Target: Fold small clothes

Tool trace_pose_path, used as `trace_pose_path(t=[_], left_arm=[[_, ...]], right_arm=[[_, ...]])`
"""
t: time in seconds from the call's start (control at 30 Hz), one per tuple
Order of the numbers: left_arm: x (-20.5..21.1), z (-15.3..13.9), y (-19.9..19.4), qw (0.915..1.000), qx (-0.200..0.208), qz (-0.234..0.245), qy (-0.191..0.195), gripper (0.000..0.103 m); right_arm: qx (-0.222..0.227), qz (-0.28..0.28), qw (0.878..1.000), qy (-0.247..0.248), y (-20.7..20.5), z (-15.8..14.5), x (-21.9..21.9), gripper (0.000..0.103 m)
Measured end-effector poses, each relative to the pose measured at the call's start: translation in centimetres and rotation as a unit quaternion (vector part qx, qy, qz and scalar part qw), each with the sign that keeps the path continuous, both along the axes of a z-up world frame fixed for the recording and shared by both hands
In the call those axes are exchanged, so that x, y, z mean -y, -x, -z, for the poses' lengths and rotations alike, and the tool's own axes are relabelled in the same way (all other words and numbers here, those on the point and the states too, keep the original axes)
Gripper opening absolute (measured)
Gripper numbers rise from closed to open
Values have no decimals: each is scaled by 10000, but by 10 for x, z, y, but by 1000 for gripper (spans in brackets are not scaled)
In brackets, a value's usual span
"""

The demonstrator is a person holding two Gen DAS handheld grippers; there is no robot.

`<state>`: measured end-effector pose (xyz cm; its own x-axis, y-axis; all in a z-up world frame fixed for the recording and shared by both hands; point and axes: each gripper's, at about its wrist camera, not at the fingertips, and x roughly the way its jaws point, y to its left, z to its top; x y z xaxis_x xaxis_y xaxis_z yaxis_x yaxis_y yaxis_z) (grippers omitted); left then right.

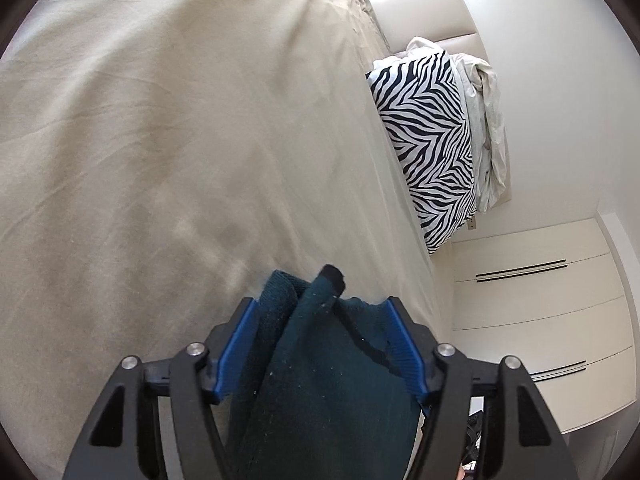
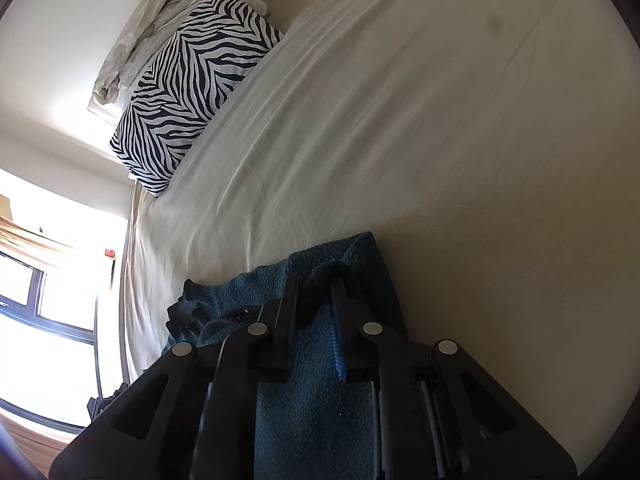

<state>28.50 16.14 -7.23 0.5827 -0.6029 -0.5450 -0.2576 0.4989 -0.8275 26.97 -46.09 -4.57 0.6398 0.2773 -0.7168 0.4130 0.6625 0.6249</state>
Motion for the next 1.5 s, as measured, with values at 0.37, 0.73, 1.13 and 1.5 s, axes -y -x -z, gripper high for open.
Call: trace_pose_path(t=[0.37,0.73,1.13,1.5], left_arm=[[31,-20,62,9928,659,611,-798,46],[46,-9,92,9835,746,925,-1363,36],[64,-11,107,9620,857,1111,-2343,15],[68,-11,118,9446,857,1287,-2894,1]], right_arm=[[228,-111,9985,482,36,-22,6,51],[-126,-1302,9747,1812,83,-14,-40,46],[-48,-1275,9696,2090,127,-22,-37,36],[-195,-1409,9598,2419,132,-21,-44,6]])
